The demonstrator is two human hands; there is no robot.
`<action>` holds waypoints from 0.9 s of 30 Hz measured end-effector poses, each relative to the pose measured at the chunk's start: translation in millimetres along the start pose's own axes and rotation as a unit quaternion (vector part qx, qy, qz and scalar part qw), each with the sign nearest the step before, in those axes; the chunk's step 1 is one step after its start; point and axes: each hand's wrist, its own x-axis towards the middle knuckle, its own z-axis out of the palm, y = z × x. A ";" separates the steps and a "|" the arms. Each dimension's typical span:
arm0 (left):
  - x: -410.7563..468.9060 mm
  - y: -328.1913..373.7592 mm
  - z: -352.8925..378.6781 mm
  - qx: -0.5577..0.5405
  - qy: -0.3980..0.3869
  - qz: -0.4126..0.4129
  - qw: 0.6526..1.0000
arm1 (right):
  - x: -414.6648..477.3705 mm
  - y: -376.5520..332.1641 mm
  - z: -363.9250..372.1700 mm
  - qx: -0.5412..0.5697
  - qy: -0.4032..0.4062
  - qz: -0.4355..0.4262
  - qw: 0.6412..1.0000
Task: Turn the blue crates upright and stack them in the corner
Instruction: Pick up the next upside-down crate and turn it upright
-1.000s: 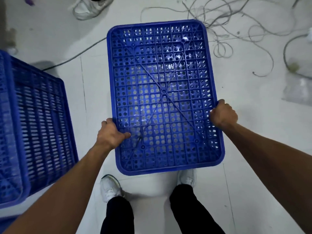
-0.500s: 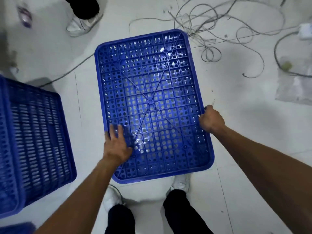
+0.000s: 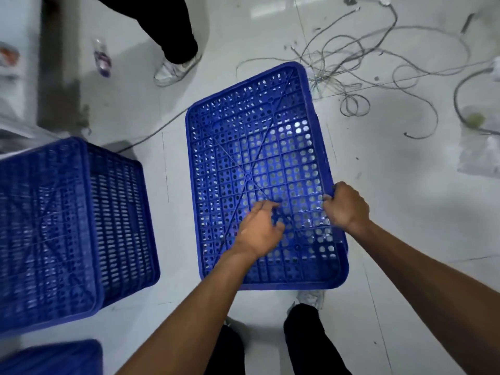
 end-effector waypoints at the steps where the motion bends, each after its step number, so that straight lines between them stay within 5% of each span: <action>1: -1.9 3.8 -3.5 -0.005 -0.001 0.002 1.000 | -4.9 -6.0 -1.8 0.004 -0.002 -0.009 1.000; 16: -25.3 -35.1 -30.6 -0.138 0.130 -0.033 0.981 | -70.6 -111.8 38.6 0.097 -0.007 -0.108 0.989; 24: -48.8 -98.4 -81.4 -0.171 0.173 -0.109 0.964 | -98.0 -172.4 64.8 0.173 -0.197 -0.158 0.952; 27: -60.0 -133.0 -91.8 -0.152 0.161 -0.128 0.967 | -104.4 -186.3 80.8 0.152 -0.191 -0.148 0.958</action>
